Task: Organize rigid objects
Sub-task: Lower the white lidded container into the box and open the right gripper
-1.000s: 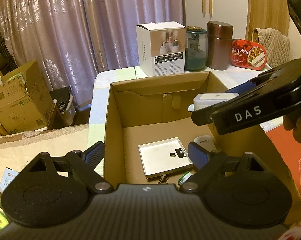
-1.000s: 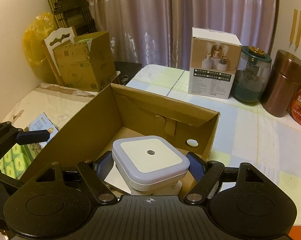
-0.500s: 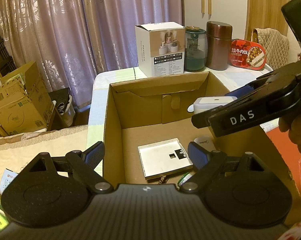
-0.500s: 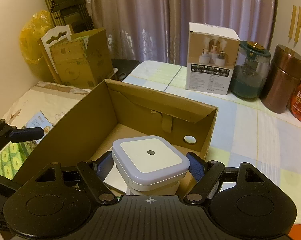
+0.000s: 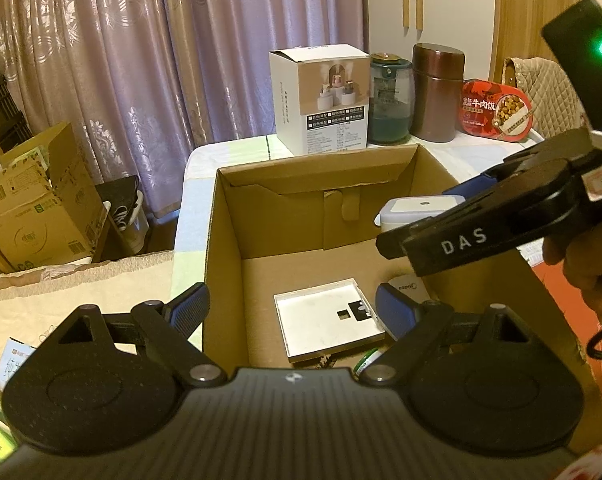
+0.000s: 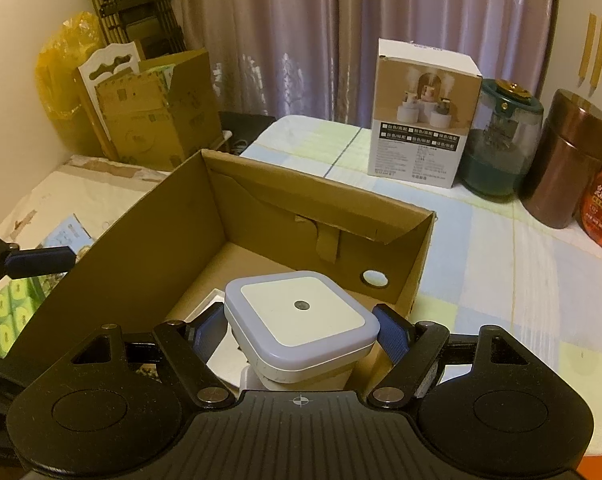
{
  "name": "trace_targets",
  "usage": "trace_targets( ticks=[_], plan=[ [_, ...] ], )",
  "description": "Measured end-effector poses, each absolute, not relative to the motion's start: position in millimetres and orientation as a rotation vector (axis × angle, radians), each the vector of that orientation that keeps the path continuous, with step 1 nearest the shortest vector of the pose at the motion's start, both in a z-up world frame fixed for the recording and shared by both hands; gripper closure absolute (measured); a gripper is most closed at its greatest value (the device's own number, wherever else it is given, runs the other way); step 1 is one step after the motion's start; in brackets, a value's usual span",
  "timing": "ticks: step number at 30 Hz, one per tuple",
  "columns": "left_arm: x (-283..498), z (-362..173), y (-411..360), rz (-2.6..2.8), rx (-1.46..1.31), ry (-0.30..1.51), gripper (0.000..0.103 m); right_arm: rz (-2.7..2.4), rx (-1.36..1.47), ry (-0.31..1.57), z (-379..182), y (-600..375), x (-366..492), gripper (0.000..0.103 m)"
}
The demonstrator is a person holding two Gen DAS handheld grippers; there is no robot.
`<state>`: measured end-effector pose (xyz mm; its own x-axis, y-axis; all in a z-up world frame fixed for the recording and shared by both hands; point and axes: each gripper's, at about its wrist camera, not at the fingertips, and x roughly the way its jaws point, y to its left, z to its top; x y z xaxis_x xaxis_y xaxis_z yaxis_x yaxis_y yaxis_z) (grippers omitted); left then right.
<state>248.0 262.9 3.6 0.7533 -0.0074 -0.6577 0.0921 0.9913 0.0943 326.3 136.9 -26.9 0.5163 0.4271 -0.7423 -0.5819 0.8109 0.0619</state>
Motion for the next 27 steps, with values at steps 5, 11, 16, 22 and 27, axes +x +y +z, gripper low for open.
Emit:
trace_targets(
  ticks=[5, 11, 16, 22, 27],
  plan=[
    [250.7, 4.6, 264.2, -0.050, 0.119, 0.712, 0.016, 0.610, -0.208, 0.813, -26.4, 139.6, 331.9, 0.027],
    [256.8, 4.1, 264.1, -0.052, 0.119, 0.711, 0.016, 0.610, -0.201, 0.816, -28.7, 140.7, 339.4, 0.027],
    [261.0, 3.9, 263.2, -0.056, 0.118, 0.708, 0.016, 0.614, -0.202, 0.808, -29.7, 141.3, 343.3, 0.027],
    [264.3, 3.3, 263.6, -0.052, 0.113, 0.704, 0.016, 0.618, -0.204, 0.797, -31.5, 143.4, 348.5, 0.027],
    [264.7, 2.6, 264.7, -0.044, 0.109, 0.706, 0.016, 0.627, -0.196, 0.765, -30.7, 142.3, 350.4, 0.027]
  ],
)
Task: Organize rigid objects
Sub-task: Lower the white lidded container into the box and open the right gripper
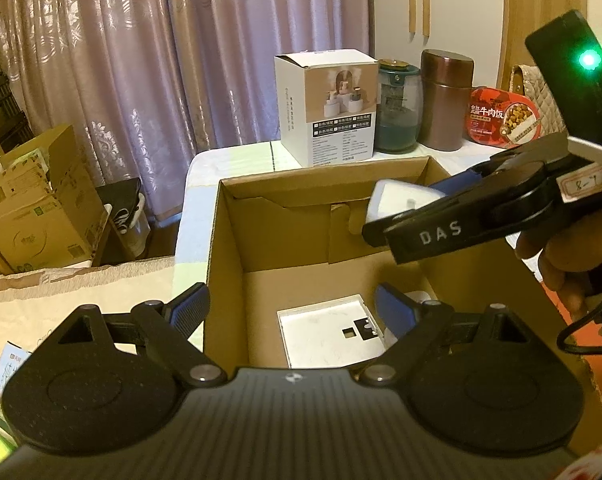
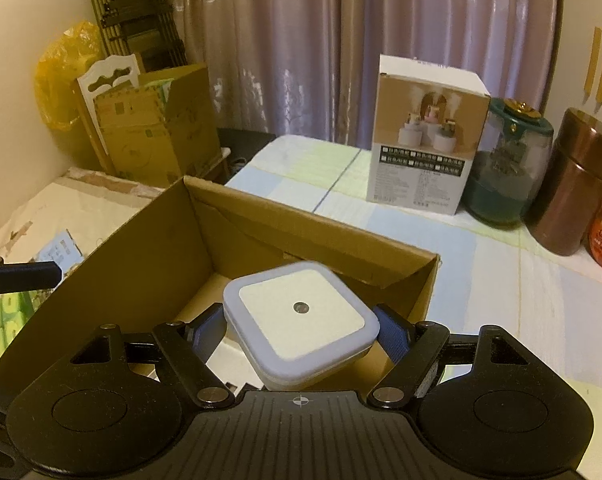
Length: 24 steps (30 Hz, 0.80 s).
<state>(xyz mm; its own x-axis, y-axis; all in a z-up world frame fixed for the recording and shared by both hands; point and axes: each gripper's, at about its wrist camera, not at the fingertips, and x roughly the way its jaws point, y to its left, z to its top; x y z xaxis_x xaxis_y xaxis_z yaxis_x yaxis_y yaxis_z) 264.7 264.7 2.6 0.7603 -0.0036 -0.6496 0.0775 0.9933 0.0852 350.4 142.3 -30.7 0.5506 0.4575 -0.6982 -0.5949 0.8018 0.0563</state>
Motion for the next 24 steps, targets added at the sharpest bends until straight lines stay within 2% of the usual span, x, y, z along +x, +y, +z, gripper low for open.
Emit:
trace_targets(
  ticks=[6, 24],
  plan=[
    [261.0, 0.1, 265.1, -0.039, 0.104, 0.705, 0.016, 0.625, -0.177, 0.736, -25.7, 133.4, 348.6, 0.019],
    [240.6, 21.9, 257.9, -0.034, 0.103, 0.687, 0.016, 0.617, -0.151, 0.778, -4.9, 117.5, 318.5, 0.019]
  ],
)
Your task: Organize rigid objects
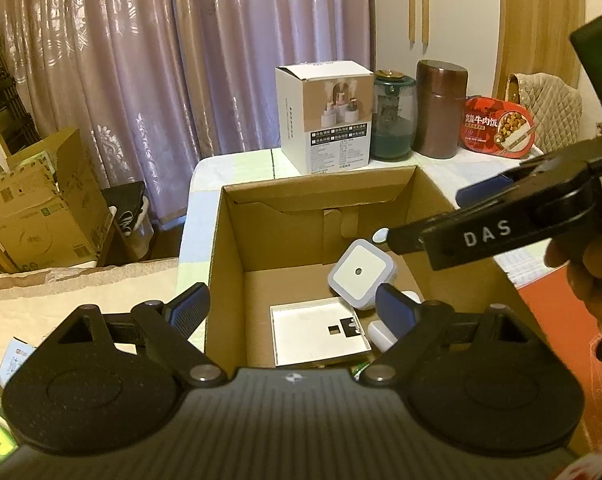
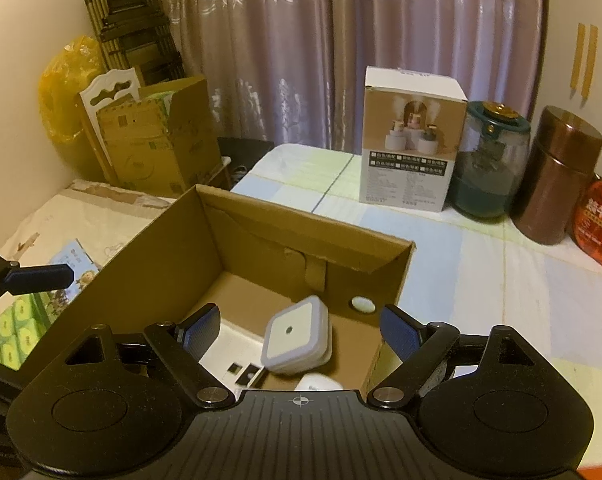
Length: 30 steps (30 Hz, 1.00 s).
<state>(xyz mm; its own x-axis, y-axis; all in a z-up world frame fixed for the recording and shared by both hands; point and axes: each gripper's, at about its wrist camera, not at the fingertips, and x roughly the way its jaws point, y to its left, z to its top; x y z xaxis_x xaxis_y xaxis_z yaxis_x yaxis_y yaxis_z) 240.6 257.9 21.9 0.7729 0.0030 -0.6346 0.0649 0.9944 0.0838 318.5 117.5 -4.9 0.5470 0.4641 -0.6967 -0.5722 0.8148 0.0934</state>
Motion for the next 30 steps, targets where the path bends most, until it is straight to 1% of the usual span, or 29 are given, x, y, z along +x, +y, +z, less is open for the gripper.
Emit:
trace_targets(
  ticks=[12, 19, 30],
  plan=[
    [187.9, 53.7, 247.5, -0.006, 0.080, 0.683, 0.015, 0.575, -0.108, 0.819, 24.8, 89.8, 259.2, 0.019],
    [145.0, 69.5, 234.3, 0.010, 0.057, 0.673, 0.009, 0.565, -0.090, 0.824, 38.2, 70.4, 213.9, 0.019],
    [80.0, 85.2, 220.9, 0.061, 0.016, 0.659, 0.002, 0.537, -0.073, 0.800, 56.7, 44.9, 145.5, 0.019]
  ],
)
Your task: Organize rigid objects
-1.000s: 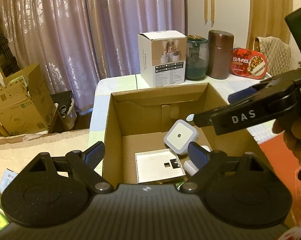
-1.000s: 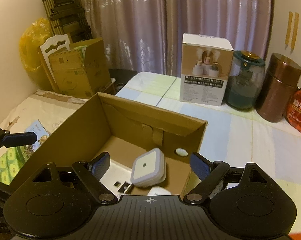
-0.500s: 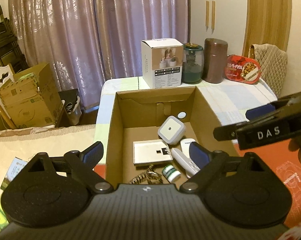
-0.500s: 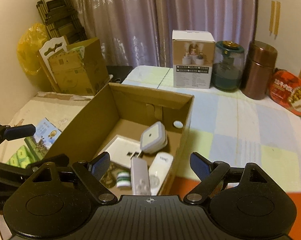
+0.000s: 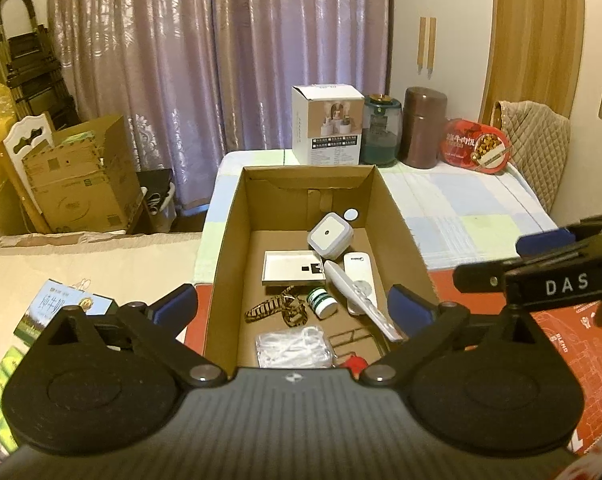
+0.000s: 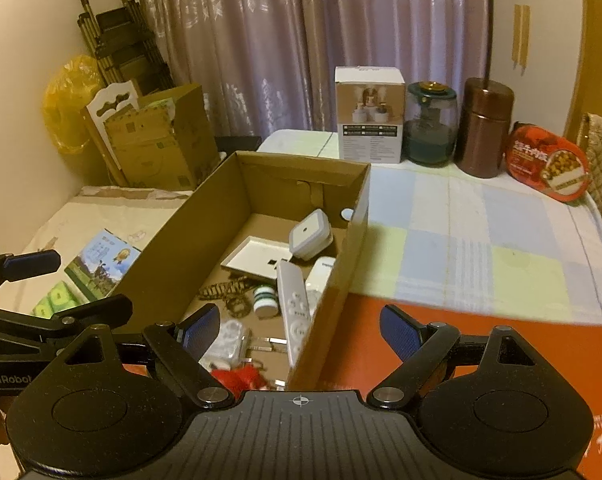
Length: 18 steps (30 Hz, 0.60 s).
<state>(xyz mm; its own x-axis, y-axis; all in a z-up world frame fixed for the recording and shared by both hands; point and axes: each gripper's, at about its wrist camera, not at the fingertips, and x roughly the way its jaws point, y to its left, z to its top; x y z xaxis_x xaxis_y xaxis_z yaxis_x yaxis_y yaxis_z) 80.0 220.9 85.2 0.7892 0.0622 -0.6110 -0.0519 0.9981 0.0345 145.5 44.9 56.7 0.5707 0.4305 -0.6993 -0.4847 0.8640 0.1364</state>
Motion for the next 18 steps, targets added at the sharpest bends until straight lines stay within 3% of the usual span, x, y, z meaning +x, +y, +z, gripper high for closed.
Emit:
trace_targets(
  ticks=[18],
  plan=[
    [-0.1, 105.5, 202.4, 0.078, -0.101, 0.603, 0.002, 0.504, -0.026, 0.789, 64.4, 0.4, 64.3, 0.019]
  ],
)
